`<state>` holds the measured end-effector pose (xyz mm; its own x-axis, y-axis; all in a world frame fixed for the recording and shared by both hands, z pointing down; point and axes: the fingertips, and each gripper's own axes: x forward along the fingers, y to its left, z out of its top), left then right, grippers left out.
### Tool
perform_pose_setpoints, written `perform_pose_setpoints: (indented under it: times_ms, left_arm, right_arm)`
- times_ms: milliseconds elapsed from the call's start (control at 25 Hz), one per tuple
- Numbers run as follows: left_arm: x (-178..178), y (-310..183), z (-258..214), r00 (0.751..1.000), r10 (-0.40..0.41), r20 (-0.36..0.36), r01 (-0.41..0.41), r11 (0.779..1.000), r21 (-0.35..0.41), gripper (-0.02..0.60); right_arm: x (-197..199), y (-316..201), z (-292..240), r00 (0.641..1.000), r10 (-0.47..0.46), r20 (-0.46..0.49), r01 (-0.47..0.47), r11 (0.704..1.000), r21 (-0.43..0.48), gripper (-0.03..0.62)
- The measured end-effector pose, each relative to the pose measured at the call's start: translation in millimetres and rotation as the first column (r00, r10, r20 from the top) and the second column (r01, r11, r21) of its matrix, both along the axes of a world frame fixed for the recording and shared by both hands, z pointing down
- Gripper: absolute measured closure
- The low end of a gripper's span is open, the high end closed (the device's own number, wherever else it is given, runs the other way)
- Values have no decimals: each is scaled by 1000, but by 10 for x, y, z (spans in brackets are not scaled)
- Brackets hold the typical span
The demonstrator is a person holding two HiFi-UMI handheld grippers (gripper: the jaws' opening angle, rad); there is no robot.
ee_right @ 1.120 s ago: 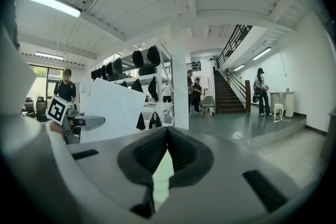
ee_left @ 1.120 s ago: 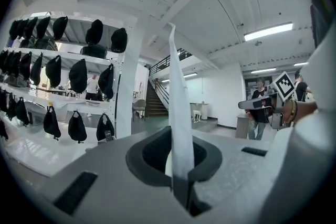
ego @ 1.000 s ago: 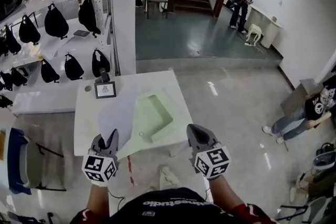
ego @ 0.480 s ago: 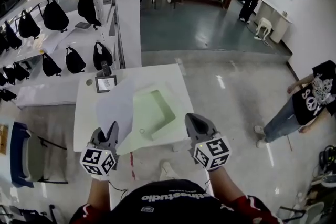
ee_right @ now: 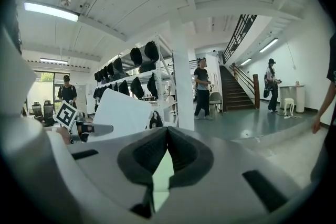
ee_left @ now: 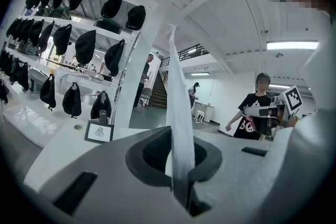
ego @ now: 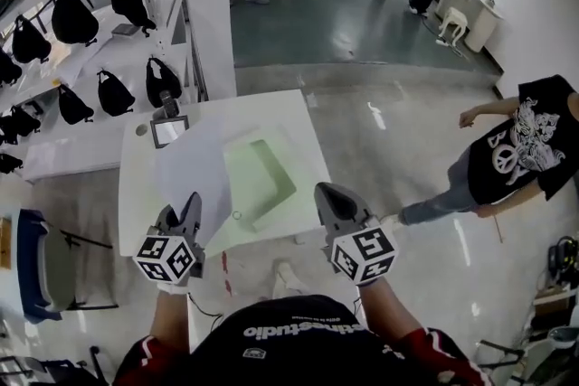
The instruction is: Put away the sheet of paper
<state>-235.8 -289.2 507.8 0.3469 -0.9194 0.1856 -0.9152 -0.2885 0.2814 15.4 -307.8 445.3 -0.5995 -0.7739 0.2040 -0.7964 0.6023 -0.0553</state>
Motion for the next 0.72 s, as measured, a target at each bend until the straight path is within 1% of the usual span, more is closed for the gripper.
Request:
perform_pose_setpoints:
  times_ms: [120, 200, 280, 440, 720]
  left_arm:
    - [30, -76, 114, 1000, 0, -18, 0, 1000, -31, 575]
    - [45, -121, 212, 999, -5, -52, 2, 998, -57, 575]
    - [51, -163, 315, 995, -14, -103, 6, 996, -86, 575]
    - [69, -253, 489, 979, -31, -202, 4, 991, -133, 575]
    - [50, -369, 818, 943, -84, -321, 15, 977, -212, 575]
  right_arm:
    - [1, -29, 46, 1000, -6, -1, 6, 1000, -10, 591]
    - [3, -55, 87, 1000, -11, 1, 11, 1000, -18, 591]
    - [-1, -78, 124, 1000, -15, 2, 15, 1000, -25, 591]
    - [-23, -128, 166, 1000, -29, 6, 29, 999, -33, 591]
    - [-133, -198, 262, 998, -67, 14, 68, 996, -50, 590]
